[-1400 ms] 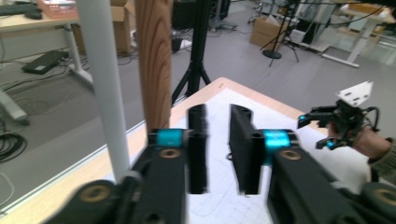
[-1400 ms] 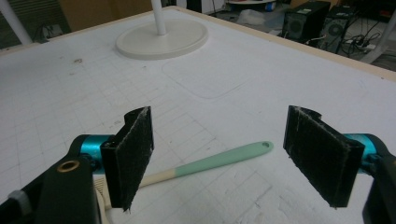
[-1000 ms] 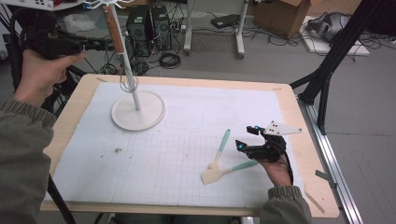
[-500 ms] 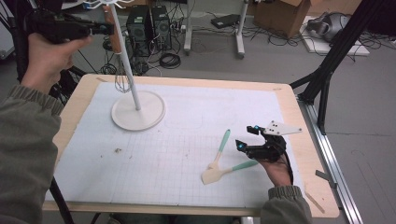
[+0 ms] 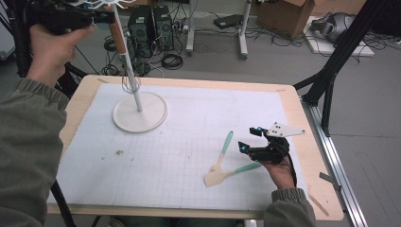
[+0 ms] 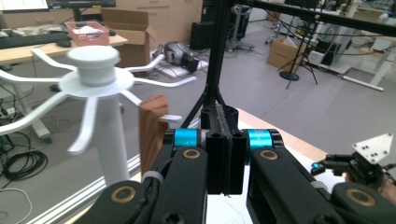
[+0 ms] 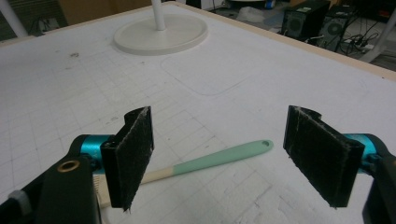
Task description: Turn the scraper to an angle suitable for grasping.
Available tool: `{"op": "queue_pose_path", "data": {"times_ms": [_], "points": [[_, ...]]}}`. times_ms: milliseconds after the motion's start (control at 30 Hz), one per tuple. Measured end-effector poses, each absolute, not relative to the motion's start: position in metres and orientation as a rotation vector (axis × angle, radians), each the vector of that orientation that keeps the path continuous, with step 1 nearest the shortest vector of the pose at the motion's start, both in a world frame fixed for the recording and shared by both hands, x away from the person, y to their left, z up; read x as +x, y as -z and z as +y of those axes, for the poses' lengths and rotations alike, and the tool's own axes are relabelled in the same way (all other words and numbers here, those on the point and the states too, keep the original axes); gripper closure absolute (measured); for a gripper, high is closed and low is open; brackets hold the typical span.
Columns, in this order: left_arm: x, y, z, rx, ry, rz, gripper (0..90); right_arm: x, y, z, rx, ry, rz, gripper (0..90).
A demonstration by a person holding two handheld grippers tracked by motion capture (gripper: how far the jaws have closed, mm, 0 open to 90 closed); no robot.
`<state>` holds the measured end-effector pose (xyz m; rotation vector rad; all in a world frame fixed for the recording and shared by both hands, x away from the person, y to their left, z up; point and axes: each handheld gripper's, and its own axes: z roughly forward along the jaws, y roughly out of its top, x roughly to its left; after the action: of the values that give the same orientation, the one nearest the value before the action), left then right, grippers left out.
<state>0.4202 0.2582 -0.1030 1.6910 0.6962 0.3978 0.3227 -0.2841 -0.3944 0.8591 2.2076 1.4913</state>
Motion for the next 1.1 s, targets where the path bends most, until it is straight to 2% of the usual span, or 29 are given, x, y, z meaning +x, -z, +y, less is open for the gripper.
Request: {"op": "queue_pose_path", "data": {"times_ms": [833, 1100], "points": [[0.424, 0.103, 0.267, 1.649, -0.445, 0.753, 89.6, 0.323, 0.395, -0.282, 0.852, -1.484, 2.214, 23.6], [0.420, 0.103, 0.256, 1.677, -0.433, 0.728, 89.6, 0.323, 0.395, -0.281, 0.848, -1.480, 2.218, 23.6]]}}
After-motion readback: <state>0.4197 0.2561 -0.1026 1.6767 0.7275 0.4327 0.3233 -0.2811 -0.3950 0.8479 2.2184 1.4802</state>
